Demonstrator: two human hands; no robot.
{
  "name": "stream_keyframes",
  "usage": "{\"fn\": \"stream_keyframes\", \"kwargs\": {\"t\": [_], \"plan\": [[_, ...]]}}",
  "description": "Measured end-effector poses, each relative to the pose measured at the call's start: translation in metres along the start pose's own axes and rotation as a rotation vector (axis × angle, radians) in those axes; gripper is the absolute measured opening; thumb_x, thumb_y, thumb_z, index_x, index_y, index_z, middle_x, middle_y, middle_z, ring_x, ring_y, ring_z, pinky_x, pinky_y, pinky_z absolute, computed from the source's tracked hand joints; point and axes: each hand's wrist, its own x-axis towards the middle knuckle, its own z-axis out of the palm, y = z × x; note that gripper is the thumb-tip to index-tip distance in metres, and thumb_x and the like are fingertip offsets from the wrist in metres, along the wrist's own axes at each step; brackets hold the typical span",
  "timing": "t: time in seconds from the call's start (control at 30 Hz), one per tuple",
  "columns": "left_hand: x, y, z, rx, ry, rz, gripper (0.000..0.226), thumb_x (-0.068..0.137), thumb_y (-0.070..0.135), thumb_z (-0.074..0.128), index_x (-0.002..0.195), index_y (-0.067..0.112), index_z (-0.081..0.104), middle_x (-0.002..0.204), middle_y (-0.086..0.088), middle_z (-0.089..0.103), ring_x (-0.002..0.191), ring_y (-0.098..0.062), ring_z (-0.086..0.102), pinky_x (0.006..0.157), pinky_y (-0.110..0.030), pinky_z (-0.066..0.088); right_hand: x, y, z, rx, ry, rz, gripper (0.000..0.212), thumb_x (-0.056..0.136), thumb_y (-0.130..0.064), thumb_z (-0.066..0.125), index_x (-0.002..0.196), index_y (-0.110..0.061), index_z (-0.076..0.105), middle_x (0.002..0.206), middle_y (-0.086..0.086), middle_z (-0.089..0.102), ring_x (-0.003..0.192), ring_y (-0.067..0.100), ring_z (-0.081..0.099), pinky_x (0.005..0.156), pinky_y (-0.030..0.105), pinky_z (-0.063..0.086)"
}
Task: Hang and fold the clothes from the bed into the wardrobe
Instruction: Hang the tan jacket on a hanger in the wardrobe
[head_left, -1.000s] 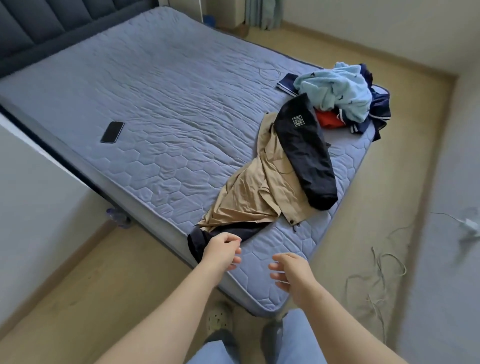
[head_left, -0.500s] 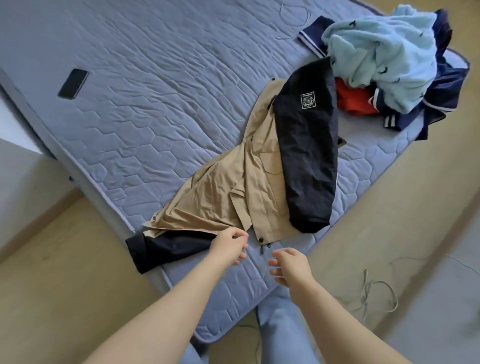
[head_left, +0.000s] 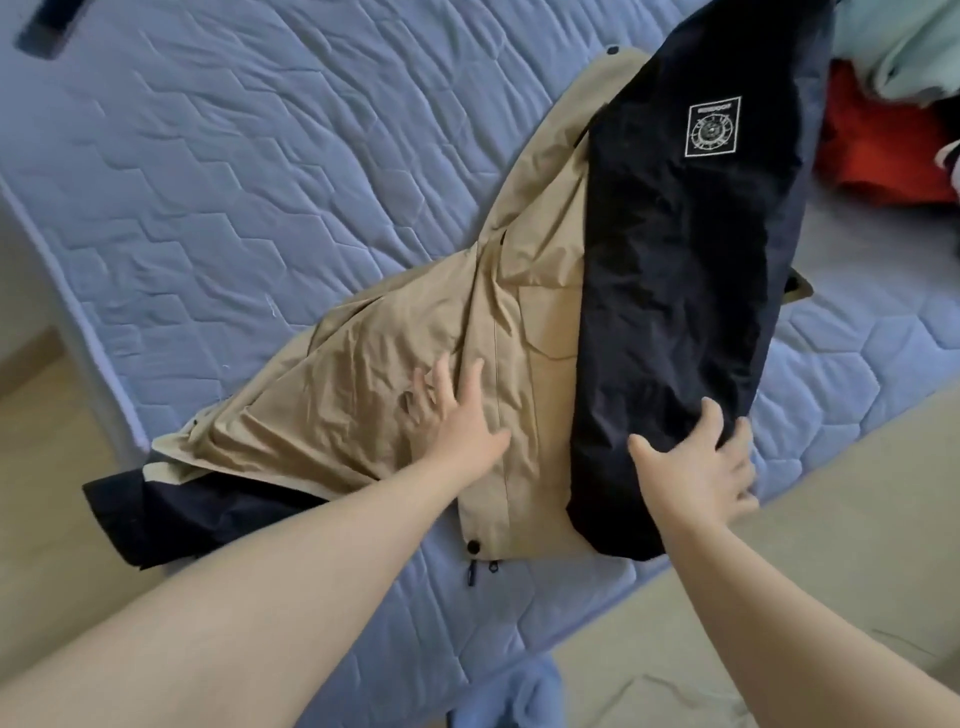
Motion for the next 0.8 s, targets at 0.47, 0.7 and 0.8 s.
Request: {"fn": "stream_keyframes", "kwargs": {"t": [0.47,0.7,0.8], "plan": [[0.035,-0.024,0.027,-0.106,-0.119,0.047,0.061,0.084,0.007,0.047,0.136,0.035,0.031,0.121,-0.004,0.051,0.090,-0.022,0.057,0.065,-0.030,0.047,0.007,0.019,0.040,0.205,-0.321,-0.092,0.066,0.085,-0.005,0.049,0.145,-0.026,0.030,0.133,0.001,0.051,0.116,0.022,0.051,0.093,0.027,0.038],[-0.021,-0.119,-0.003,0.247,-0.526,-0.019,0.047,0.085,0.016,0.043,0.126,0.040,0.040,0.125,0.000,0.053,0.105,-0.022,0.055,0.072,-0.028,0.042,-0.087,0.052,0.091,-0.087,-0.906,-0.146,0.036,0.084,-0.011,0.050,0.117,-0.026,0.051,0.109,-0.008,0.057,0.098,0.010,0.053,0.081,0.019,0.041],[-0.032,-0.131,-0.011,0.286,-0.322,-0.004,0.036,0.089,0.022,0.042,0.121,0.038,0.048,0.125,0.004,0.048,0.117,-0.021,0.042,0.086,-0.031,0.039,-0.082,0.050,0.092,-0.054,-0.694,-0.070,0.005,0.087,-0.022,0.050,0.091,-0.020,0.050,0.106,0.004,0.058,0.102,0.023,0.055,0.084,0.031,0.043]]}}
